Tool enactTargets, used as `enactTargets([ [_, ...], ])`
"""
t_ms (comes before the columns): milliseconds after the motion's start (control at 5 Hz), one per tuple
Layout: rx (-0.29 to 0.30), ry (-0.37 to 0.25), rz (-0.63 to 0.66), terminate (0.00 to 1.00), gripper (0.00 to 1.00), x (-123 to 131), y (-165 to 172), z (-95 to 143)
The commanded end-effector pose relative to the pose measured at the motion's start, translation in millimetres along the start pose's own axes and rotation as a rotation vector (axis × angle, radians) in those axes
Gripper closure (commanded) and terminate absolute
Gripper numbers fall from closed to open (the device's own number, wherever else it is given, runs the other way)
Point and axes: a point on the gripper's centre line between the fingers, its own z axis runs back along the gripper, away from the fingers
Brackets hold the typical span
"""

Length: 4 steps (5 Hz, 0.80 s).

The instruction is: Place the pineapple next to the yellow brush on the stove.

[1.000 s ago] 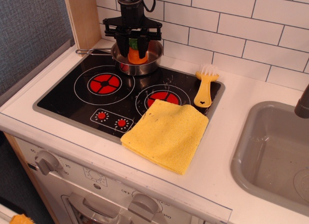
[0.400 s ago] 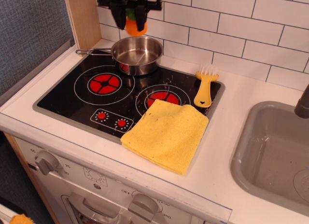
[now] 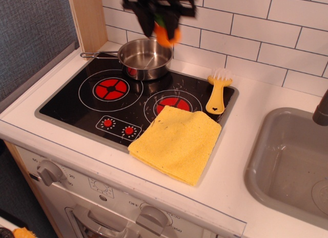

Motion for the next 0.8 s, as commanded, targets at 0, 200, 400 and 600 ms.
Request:
enactTargets([
  [0, -0.018, 0.041, -0.091, 0.0, 1.0, -12, -26, -16],
  [200, 0.014, 0.093, -0.098, 0.0, 1.0, -14, -27, -36],
  [400, 0.039, 0.156, -0.059, 0.0, 1.0, -20, -16, -56],
  [600, 0.033, 0.192, -0.058, 0.0, 1.0, -24, -16, -67],
])
